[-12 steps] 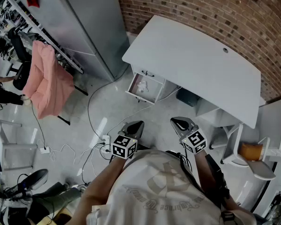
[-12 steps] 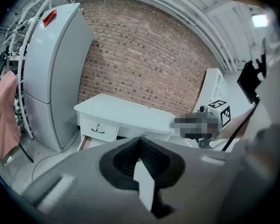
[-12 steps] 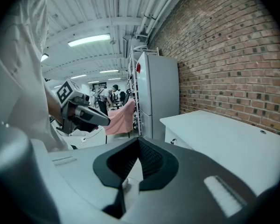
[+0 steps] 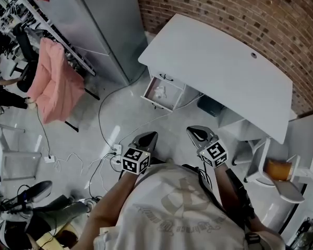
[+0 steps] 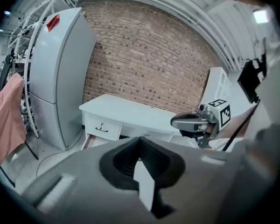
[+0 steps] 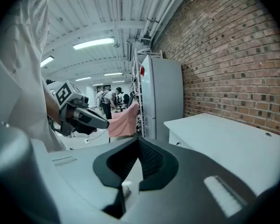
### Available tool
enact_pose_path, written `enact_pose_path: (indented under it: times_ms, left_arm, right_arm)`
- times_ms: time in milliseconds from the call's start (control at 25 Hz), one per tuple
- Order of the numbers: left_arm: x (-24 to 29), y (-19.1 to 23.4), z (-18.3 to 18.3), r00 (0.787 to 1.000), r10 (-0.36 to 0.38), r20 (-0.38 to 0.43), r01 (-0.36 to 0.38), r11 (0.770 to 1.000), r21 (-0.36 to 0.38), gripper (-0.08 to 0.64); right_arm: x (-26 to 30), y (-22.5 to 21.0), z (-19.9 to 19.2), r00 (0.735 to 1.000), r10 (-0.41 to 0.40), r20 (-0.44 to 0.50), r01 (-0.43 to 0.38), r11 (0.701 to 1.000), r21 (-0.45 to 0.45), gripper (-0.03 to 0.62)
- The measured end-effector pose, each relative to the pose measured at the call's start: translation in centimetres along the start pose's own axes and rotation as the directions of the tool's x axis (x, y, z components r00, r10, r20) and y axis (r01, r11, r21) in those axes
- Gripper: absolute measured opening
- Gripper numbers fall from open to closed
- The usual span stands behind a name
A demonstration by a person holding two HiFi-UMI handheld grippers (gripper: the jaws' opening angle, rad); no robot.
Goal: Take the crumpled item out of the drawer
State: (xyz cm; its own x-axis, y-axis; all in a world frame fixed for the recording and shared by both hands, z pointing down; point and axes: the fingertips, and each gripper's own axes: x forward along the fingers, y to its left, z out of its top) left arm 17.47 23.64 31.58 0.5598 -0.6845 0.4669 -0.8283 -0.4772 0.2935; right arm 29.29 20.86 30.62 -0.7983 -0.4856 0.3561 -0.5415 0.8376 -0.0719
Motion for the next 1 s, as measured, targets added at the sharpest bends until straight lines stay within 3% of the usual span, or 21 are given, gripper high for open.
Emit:
enact_pose_path:
  times_ms: [520,1000]
  left_arm:
    - [-0.3,3.1,-0.2,1.0,-0.002,-0.004,0.002,1.0,-0.023,0.002]
    - [0.5,9.4,3.0,0.998,-0.06,-0.01,0.06,0.998,-0.013,0.002]
  right_arm:
    - [2.8,0.2,0.0,0.999,-0.007,-0.031,0.008,1.0,0.004,0.008]
    - [8.4,-1.3,2.9,0.997,-0.068,-0.049,0.069,0.997,0.024,0.008]
